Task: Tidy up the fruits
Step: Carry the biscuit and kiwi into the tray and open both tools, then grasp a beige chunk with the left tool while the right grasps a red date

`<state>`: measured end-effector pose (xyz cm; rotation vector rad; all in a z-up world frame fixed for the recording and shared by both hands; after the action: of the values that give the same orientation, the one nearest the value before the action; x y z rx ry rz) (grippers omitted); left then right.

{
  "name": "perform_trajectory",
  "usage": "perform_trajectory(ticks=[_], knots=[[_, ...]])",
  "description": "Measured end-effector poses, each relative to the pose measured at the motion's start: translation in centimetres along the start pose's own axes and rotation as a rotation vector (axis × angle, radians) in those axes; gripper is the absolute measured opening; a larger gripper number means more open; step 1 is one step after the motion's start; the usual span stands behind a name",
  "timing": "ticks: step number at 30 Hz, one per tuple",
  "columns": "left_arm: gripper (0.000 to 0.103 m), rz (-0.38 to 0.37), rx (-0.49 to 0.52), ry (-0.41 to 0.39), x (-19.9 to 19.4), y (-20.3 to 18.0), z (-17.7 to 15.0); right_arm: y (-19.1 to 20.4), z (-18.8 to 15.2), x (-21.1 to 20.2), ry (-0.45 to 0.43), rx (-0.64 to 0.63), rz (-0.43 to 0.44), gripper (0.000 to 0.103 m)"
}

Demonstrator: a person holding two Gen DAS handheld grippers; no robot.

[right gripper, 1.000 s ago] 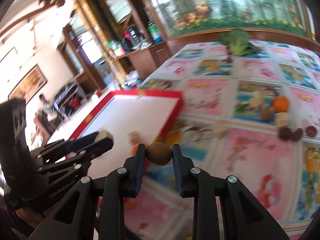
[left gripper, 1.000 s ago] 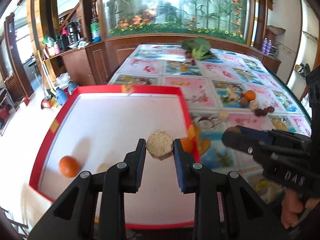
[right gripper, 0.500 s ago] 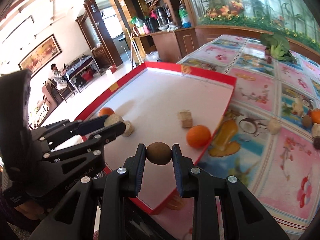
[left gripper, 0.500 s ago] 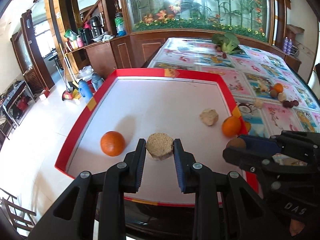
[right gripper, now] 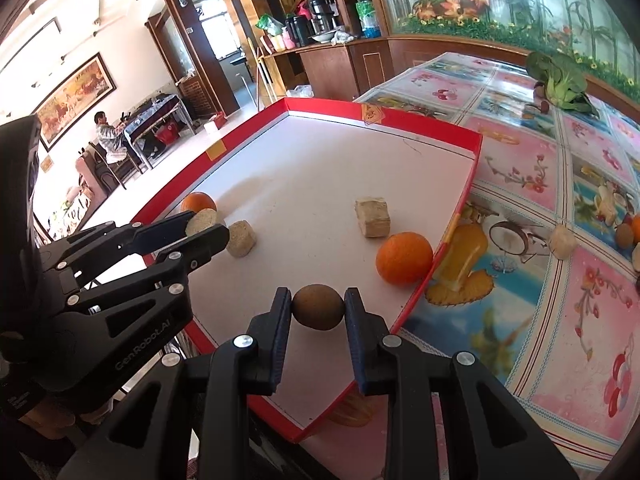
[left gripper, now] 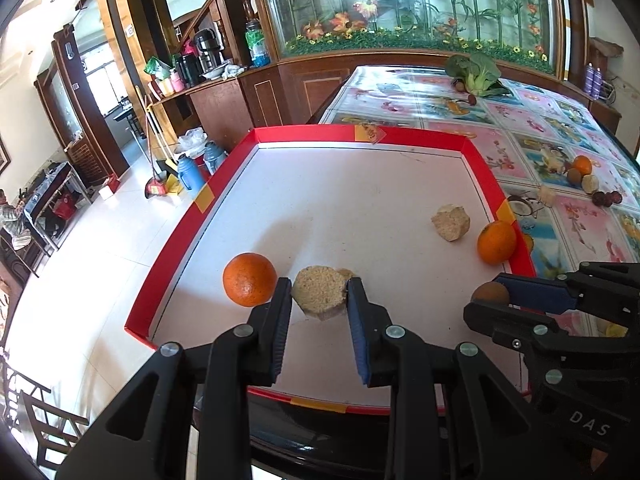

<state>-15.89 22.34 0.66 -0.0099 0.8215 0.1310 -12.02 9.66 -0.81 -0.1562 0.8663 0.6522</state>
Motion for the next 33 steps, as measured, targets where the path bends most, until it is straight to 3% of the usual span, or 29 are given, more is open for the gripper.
perform_trajectory(ticks=[4,6,8,12,20,23,33], knots=[[0.035,0.012,-0.006,0.010,0.1,0.1,0.0,-0.5,0.0,-0.4,-0.009,0.025,0.024,0.028],[0.050,0.025,-0.004,0.005,0.0,0.0,0.1,-1.0,0.1,-0.7,-0.020,0.047,0.040,0.033],[0.059,0.044,0.005,0.000,-0.2,-0.1,0.2,-1.5,0.1,-1.2,-0.040,0.070,0.053,0.036],[0.066,0.064,0.002,-0.004,-0.4,-0.2,0.4,-2.2,0.3,-1.8,-0.059,0.093,0.066,0.037],[0.068,0.054,0.043,-0.005,-0.9,-2.1,0.9,-7.7,-0.4,-3.2,-0.102,0.194,-0.008,0.037],[0.074,0.034,0.075,-0.022,-1.3,-3.8,1.7,-10.7,-0.9,-3.8,-0.106,0.250,-0.047,0.037],[0.077,-0.133,0.234,-0.043,-1.1,-12.3,5.5,-21.2,-3.4,-7.8,-0.160,0.455,-0.205,0.037]])
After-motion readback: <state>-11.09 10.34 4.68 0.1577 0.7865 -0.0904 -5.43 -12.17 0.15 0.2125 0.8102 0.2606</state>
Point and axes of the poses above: each gripper's, at about its wrist camera, not at the fingertips, and x roughly the way its jaws point, y to its left, z to its top, the point moved 4 cm from there along x, roughly the way its jaws point, and after that the axes turned 12 degrees about -z, right-handed, at the moved point
